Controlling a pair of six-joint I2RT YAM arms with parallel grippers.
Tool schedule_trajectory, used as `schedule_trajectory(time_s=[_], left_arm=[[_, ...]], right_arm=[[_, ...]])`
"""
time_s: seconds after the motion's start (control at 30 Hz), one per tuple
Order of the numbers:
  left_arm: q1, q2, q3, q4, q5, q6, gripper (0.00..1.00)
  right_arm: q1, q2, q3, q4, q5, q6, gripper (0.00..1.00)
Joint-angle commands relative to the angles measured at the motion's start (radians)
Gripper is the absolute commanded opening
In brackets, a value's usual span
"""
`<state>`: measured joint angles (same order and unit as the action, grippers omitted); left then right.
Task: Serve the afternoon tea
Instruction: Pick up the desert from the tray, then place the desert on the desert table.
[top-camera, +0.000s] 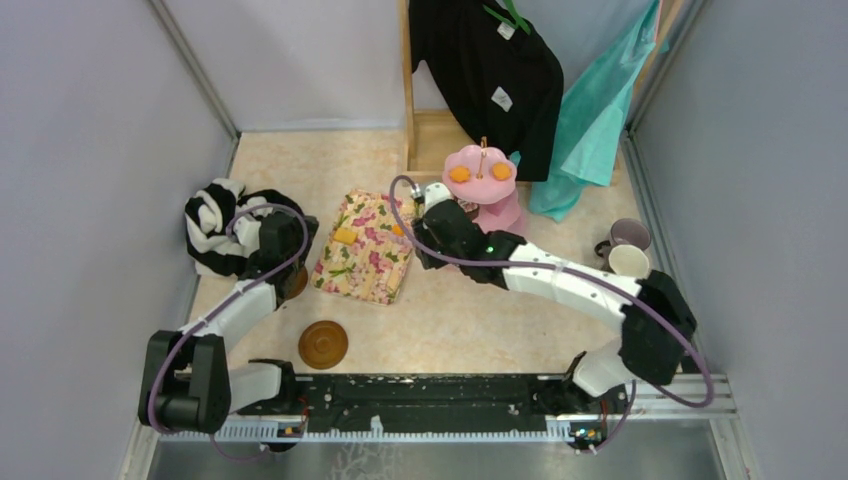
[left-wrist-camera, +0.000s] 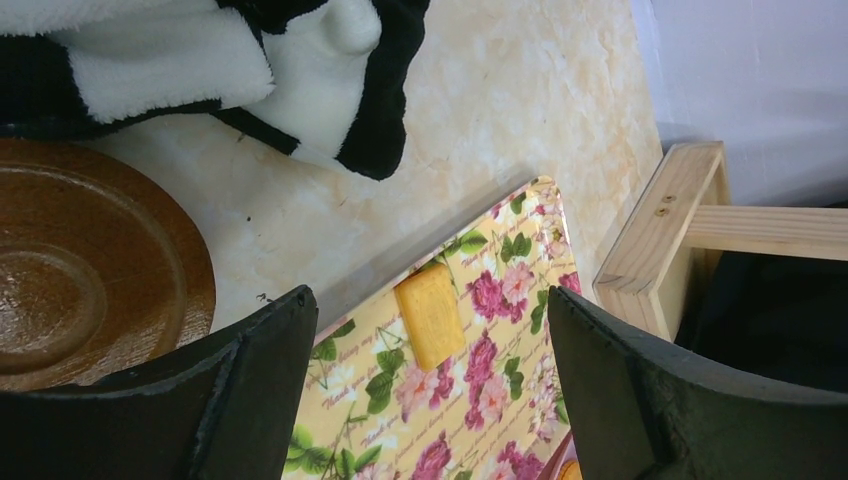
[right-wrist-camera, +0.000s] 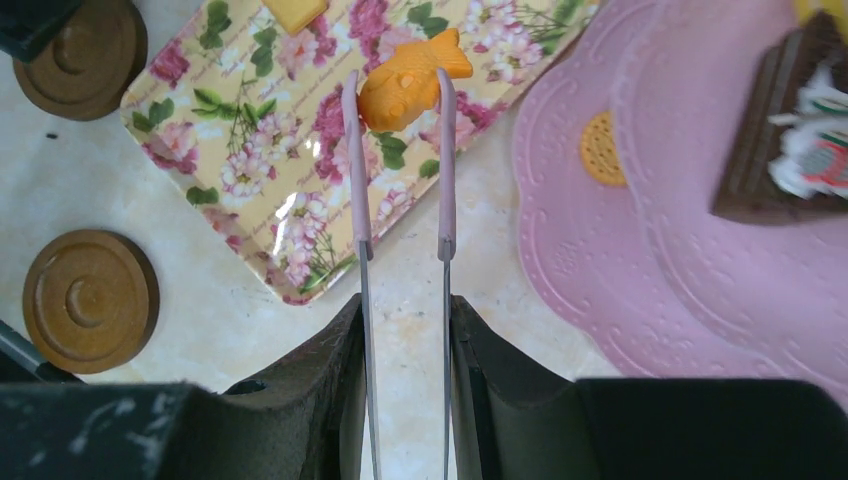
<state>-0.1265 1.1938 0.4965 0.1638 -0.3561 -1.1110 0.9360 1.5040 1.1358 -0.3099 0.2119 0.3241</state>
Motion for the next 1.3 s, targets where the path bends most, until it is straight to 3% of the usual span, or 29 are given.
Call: schedule_trajectory(time_s=[0.0, 0.6, 1.27], left_arm=[[-0.015, -0.023, -0.006, -0.007, 0.0, 0.0, 0.9], [-0.055, -0.057, 0.001, -0.024, -0.023, 0.011, 0.9], [-0.109, -0.043, 0.002, -0.005, -0.049, 0.008, 0.9]], right_arm=[[0.011, -0.175, -0.081, 0.064, 0.086, 0.058, 0.16], [0.011, -0.505, -0.383, -0.016, 0.236, 0.209, 0.14], [-0.026, -0.541, -0.571, 0.089, 0.388, 0.212, 0.14]])
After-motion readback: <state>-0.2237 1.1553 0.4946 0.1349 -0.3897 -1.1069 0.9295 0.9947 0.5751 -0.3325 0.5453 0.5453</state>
